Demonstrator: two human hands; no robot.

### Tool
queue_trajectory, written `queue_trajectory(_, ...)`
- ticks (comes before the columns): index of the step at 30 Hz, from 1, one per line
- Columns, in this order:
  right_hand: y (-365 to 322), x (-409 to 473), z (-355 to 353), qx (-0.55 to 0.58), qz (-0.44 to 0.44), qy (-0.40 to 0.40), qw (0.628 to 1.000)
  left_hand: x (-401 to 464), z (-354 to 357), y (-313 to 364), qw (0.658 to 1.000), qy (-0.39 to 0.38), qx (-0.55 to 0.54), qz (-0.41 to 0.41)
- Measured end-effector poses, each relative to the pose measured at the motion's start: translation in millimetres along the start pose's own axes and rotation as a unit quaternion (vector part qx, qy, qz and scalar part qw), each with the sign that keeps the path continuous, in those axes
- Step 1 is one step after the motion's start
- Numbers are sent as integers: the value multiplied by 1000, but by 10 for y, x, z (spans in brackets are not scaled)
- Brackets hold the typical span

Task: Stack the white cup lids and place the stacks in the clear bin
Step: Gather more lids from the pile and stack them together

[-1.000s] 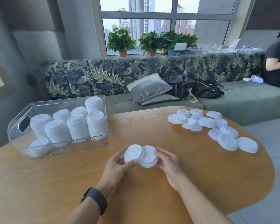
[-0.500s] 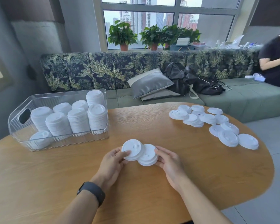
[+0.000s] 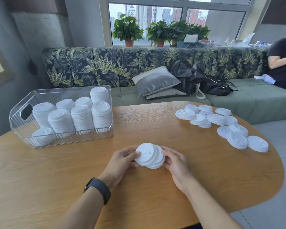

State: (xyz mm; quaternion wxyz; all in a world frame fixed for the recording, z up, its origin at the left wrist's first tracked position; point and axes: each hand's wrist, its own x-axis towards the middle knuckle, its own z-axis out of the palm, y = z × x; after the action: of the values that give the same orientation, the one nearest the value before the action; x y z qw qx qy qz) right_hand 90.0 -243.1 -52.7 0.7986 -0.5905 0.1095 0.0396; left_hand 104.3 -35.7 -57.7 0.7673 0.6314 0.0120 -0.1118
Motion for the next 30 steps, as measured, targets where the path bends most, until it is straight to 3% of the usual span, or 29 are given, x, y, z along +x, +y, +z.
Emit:
queue_trajectory(5, 26, 23, 2, 17, -3, 12, 1000, -35, 73, -51, 995, 72, 51, 38)
queue_trajectory(15, 48, -3, 22, -24, -21, 4, 999, -100, 171, -104, 984, 91, 120, 92)
queue_trajectory(25, -7, -56, 26, -24, -20, -10, 999, -151, 193, -60, 986, 99, 102, 91)
queue_trajectory(30, 12, -10, 0, 37, -10, 10, 999, -159, 196, -154, 954, 80, 244, 154)
